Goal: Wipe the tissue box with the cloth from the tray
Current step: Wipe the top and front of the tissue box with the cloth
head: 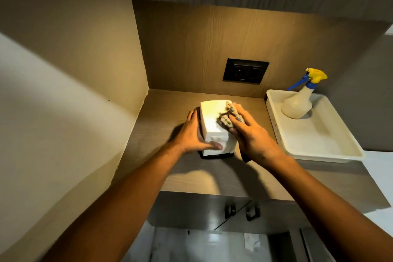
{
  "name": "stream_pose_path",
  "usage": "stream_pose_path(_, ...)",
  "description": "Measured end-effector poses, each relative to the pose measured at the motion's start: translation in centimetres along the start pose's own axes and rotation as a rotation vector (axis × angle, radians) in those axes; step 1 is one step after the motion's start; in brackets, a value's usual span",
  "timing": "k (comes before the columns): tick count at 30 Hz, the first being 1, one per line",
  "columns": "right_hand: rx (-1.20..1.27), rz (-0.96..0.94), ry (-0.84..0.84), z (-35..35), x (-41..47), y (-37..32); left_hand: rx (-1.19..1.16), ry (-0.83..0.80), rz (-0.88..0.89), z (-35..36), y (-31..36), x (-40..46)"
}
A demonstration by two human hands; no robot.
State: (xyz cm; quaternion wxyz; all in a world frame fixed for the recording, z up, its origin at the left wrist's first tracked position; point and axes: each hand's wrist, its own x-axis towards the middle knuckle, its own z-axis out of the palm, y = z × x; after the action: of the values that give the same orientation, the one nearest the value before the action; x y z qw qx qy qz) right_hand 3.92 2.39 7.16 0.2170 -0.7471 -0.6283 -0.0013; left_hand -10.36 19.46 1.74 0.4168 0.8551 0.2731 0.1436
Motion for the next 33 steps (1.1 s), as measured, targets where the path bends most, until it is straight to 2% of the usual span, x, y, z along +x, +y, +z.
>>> stream_pose_path(3,0.084,0.179,0.011,-1.0,0.1,1.6,-0.006,0.000,-0.014,0.2,-0.1,0.0)
stream_pose_path(8,-0.056,-0.110,-0.063,-0.7,2.1,-2.8,0.020,-0.005,0.026,0.2,0.2,0.0)
stream_pose_path(11,-0.038,-0.027,-0.077,-1.1,5.5,-3.1,0.015,0.004,0.002,0.0,0.5,0.0)
stream_pose_path(16,0.018,0.223,-0.101,-2.0,7.6,-0.4,0.027,-0.020,-0.047,-0.2,0.7,-0.2)
stream_pose_path(21,-0.010,0.027,-0.170,-0.5,6.7,-2.9,0.054,-0.005,-0.028,-0.3,0.7,-0.3)
stream_pose_path(23,-0.021,0.022,-0.184,-0.2,8.0,-3.1,0.060,-0.007,-0.030,-0.2,0.8,-0.3)
stream_pose_path(26,0.018,0.160,-0.186,-0.5,9.9,-2.0,0.051,-0.006,-0.019,-0.3,0.9,-0.3)
stream_pose_path(30,0.110,0.354,-0.101,-1.8,9.6,0.2,0.037,-0.020,-0.061,-0.5,0.8,-0.5)
stream_pose_path(33,0.439,0.606,0.007,-1.8,5.7,2.3,0.034,-0.044,-0.069,-0.9,0.9,-0.5)
